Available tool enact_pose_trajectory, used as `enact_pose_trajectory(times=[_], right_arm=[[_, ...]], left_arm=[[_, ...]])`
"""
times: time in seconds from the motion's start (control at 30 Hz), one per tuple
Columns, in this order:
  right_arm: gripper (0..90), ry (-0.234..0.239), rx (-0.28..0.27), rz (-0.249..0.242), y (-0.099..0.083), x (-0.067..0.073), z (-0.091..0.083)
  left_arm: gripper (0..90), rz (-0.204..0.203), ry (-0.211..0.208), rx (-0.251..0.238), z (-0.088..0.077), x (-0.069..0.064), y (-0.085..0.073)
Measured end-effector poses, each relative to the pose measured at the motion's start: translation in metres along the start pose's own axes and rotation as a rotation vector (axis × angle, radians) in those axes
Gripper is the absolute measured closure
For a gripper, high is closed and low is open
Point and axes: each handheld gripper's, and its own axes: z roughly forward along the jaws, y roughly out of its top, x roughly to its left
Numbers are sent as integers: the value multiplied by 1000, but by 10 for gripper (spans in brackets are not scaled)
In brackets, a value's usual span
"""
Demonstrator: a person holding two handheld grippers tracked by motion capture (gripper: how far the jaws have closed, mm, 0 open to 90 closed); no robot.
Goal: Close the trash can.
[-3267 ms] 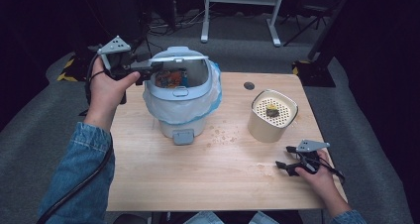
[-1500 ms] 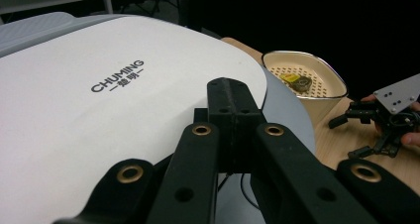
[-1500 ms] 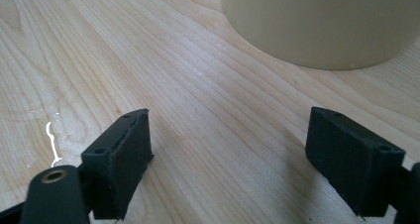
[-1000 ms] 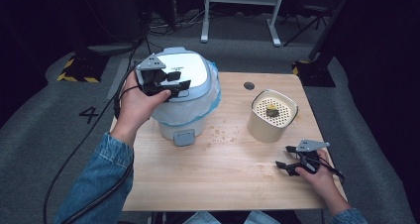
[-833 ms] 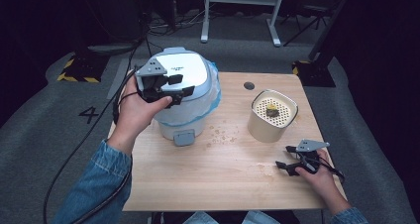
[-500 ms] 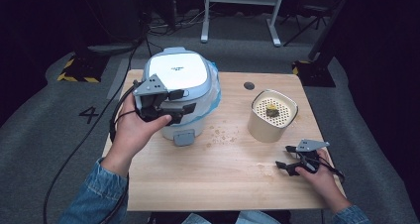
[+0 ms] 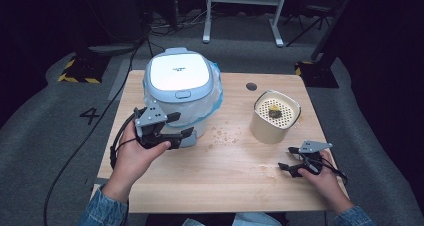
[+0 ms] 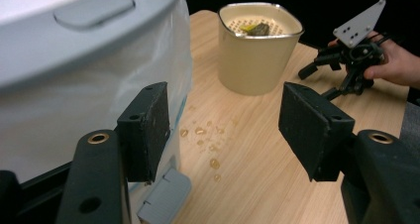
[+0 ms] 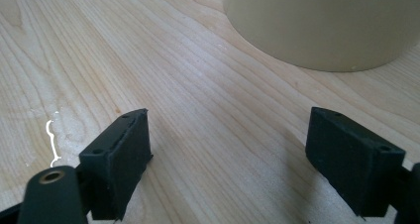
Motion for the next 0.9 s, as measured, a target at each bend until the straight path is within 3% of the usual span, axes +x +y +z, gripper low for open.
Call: enact_pose_trajectory(times=[0.33,0.5,0.6,0.9], right_arm=[[175,0,0,0,0,0,0],[175,0,0,0,0,0,0],[175,0,0,0,0,0,0],[175,0,0,0,0,0,0]], left_arm=[[371,-51,4,26,17,7,-41],[371,-64,25,45,24,10,-63],[371,-97,14,44,28,11,-75],[369,-117,15,100,37,12,-98]])
